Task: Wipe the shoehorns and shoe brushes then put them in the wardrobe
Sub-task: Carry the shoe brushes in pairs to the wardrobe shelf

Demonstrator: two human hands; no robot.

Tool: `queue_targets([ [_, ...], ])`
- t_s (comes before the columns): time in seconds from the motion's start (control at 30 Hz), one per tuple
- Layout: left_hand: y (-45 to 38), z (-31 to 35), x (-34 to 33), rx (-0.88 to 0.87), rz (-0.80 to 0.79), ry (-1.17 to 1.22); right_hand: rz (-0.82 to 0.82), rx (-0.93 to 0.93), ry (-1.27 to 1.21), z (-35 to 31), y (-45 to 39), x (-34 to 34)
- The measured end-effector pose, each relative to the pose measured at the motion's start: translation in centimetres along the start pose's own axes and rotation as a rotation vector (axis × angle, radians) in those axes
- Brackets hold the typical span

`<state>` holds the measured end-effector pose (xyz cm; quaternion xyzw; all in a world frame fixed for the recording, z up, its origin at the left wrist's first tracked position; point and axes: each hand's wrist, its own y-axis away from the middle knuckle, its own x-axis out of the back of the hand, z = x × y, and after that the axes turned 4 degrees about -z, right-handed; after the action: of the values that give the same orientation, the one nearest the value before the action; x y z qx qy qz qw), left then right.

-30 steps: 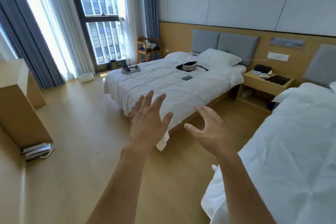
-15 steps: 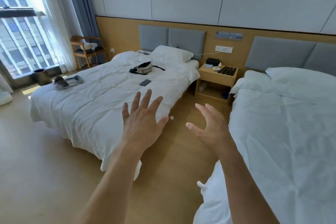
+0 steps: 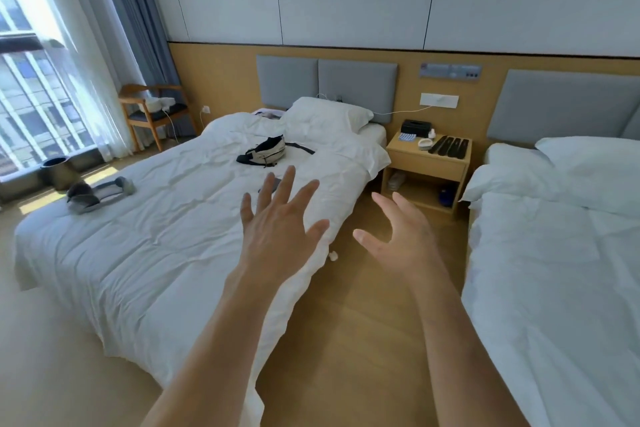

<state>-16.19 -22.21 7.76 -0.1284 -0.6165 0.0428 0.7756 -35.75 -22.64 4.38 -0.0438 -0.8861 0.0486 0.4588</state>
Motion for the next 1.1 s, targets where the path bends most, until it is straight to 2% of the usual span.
queue_targets([
  [0.2,-10.7,0.6,-3.4,-0.038,-0.003,0.061,0.025,-0.018,0.003,1.7,-10.1,0.3],
  [0.37,-19.4,2.0,-7.1,-0.092,-0.004,0.116,0.084,-0.103,0.022,4.7,-16.7,0.3],
  [0.63,-34.8,4.8,-13.9,-0.261,-0.043,0.185,0.166,-0.28,0.169,9.4,-28.6,1.0],
  [0.87,-49.3,6.4,-17.2,-0.396,-0.055,0.211,0.199,-0.391,0.3,10.9,-40.8,1.7],
  [1.1,-59.4,9.4,-21.3,-0.476,-0.131,0.24,0.205,-0.469,0.377,14.6,-50.0,2.9],
])
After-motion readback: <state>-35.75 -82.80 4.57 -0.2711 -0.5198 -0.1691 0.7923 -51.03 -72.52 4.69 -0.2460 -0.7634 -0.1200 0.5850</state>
